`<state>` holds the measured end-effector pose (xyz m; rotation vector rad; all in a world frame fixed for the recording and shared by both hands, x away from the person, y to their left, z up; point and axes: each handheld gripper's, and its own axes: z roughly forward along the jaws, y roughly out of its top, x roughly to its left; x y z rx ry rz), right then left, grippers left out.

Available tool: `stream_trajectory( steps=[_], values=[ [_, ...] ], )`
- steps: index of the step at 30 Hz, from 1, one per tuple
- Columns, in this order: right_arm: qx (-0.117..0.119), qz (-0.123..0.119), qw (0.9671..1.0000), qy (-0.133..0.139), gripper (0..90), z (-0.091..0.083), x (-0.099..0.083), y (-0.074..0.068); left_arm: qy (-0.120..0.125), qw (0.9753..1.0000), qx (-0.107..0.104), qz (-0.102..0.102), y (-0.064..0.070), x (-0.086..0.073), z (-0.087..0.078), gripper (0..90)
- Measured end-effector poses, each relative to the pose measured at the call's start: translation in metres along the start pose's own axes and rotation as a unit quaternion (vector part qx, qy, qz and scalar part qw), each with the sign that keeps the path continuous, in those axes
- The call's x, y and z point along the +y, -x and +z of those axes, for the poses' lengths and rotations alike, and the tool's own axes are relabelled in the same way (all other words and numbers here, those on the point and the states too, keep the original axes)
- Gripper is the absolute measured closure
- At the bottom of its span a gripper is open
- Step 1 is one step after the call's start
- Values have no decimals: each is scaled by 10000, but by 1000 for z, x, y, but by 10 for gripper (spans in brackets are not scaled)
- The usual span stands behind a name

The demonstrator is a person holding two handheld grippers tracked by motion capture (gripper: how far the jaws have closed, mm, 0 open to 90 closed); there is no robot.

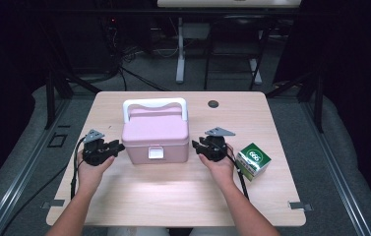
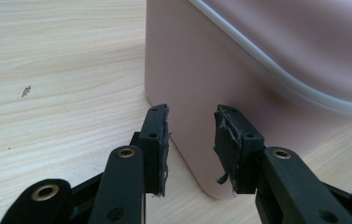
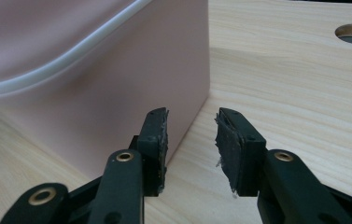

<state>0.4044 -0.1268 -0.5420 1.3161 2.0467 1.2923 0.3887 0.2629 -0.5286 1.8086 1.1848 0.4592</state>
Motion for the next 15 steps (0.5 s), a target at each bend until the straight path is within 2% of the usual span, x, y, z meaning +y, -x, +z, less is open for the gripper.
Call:
stream_trajectory(
  steps=[4, 6, 8, 9, 12, 15],
  values=[
    [-43, -15, 10000, 27, 594, 3, -1, -5, 23, 10000, 44, 41, 2, -1, 0, 652],
    [-69, -65, 9999, 101, 605, 4, 0, -9, 20, 10000, 14, -5, 2, -1, 0, 662],
    [-84, -74, 9998, 144, 634, 4, 0, -10, 25, 10000, 11, 9, 2, -1, 0, 679],
    [-11, -50, 9999, 145, 661, 4, 0, -10, 33, 10000, 9, 5, 2, -1, 0, 679],
    [66, 30, 9999, 151, 718, 4, -1, -10, 16, 10000, -54, 8, 4, -1, 0, 746],
    [83, -44, 9998, 152, 781, 4, -1, -13, 34, 9999, -87, 96, 7, -1, 0, 813]
  ],
)
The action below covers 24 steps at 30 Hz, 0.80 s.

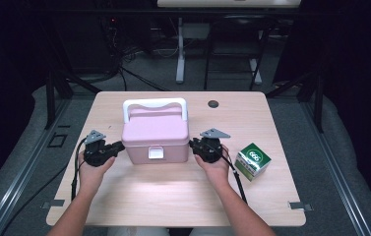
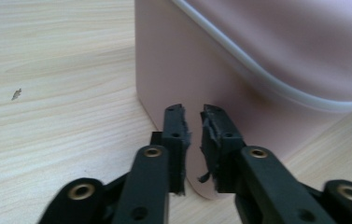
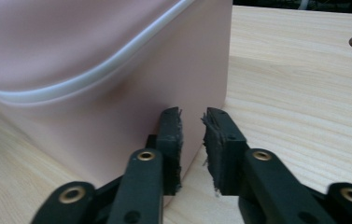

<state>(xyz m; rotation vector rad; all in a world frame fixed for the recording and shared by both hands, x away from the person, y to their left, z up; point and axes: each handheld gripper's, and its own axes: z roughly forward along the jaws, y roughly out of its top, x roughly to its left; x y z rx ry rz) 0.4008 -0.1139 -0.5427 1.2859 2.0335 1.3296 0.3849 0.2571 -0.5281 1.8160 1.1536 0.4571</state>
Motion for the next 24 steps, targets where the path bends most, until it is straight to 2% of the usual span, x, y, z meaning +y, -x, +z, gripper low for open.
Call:
stream_trajectory(
  steps=[2, 4, 6, 7, 14, 24],
  values=[
    [11, 2, 10000, 9, 798, 0, 0, -1, -21, 10000, -11, 0, 1, 0, 0, 826],
    [4, -7, 10000, -3, 868, 0, 0, -4, -30, 10000, -42, 35, 2, 0, 0, 876],
    [-7, -25, 10000, -2, 887, 0, 0, -5, -32, 10000, -35, 27, 4, 0, 0, 895],
    [-66, -71, 10000, -13, 900, -1, 0, -7, -42, 10000, 25, 30, 6, 1, 0, 897],
    [-149, -50, 9998, -81, 900, -3, 1, -10, -57, 10000, 0, -47, 8, 0, -1, 900],
    [-173, -74, 9997, -159, 900, -10, -1, -11, -118, 9999, 4, 7, 16, -1, -4, 900]
  ],
)
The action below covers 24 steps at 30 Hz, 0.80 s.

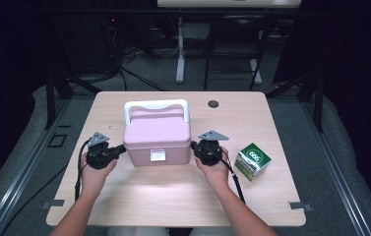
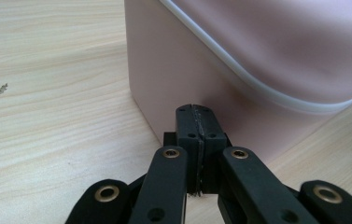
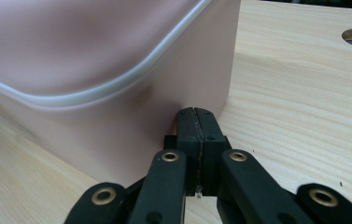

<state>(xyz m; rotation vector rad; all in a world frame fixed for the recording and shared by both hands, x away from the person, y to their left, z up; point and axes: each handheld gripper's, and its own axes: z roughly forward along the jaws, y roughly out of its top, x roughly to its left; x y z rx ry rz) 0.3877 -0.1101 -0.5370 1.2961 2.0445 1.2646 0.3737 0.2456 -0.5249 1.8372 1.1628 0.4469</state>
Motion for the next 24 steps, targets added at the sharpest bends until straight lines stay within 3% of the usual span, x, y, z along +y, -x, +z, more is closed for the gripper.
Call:
stream_trajectory(
  steps=[12, 24],
  values=[
    [-28, -178, 9998, -106, 900, -29, -14, 0, -177, 9995, 21, 258, 26, -5, -9, 900],
    [60, -184, 9993, -306, 900, -77, -42, -5, -322, 9979, -230, 516, 61, -21, -28, 900]
  ],
)
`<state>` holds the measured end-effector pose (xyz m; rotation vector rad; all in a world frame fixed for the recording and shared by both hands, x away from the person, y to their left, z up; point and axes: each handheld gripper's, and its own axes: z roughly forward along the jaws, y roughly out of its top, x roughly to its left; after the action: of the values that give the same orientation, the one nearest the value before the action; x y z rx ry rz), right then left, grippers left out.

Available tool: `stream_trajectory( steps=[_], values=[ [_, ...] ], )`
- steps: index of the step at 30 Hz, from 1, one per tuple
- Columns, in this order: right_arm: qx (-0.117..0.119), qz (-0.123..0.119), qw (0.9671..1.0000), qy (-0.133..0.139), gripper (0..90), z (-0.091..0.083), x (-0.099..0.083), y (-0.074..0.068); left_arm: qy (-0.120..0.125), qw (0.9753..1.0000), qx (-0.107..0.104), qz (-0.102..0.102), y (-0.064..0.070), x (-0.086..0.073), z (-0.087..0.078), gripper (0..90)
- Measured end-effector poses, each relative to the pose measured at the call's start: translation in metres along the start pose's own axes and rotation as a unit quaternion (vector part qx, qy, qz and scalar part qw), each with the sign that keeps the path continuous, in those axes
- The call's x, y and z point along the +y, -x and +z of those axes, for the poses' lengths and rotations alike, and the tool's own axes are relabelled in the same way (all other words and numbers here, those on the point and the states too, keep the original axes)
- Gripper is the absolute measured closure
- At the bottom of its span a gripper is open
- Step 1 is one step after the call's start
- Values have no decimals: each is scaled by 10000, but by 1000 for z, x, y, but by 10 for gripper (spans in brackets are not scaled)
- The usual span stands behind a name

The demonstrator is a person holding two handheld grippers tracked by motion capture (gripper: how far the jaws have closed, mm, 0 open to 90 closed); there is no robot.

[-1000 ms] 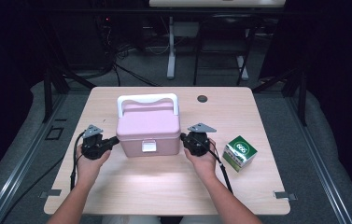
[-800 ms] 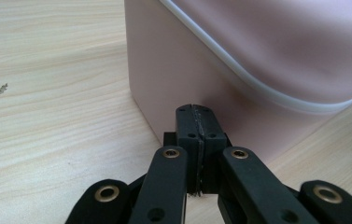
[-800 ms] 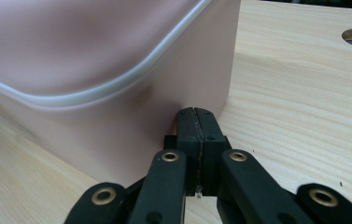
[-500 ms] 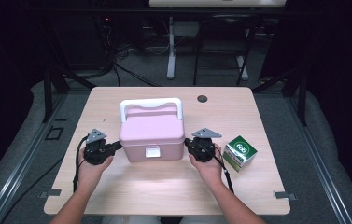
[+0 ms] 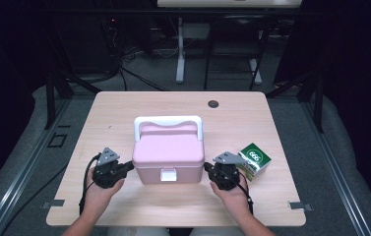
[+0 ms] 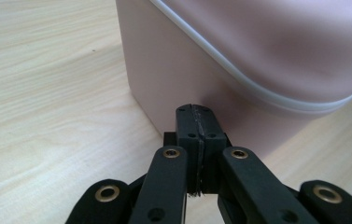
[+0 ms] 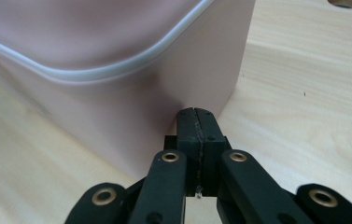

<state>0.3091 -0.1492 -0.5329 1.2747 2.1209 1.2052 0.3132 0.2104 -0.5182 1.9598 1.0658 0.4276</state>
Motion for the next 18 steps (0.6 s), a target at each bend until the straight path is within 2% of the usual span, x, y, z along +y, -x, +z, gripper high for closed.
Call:
stream_trajectory(
  steps=[3, 7, 10, 12, 18],
  values=[
    [10, 23, 10000, -78, 900, -14, -8, -3, -7, 10000, -91, 34, 8, -3, -3, 900],
    [-17, 13, 9999, -100, 900, -21, -12, -4, 5, 9998, -194, 32, 13, -6, -6, 900],
    [-40, 30, 9999, -88, 900, -27, -16, -5, 16, 9998, -180, 46, 16, -7, -6, 900],
    [-105, -51, 9999, -82, 900, -31, -19, -8, 48, 9999, -89, 21, 19, -8, -5, 900],
    [13, -44, 9999, -137, 900, -37, -22, -5, -10, 9995, -322, 11, 21, -9, -7, 900]
  ],
)
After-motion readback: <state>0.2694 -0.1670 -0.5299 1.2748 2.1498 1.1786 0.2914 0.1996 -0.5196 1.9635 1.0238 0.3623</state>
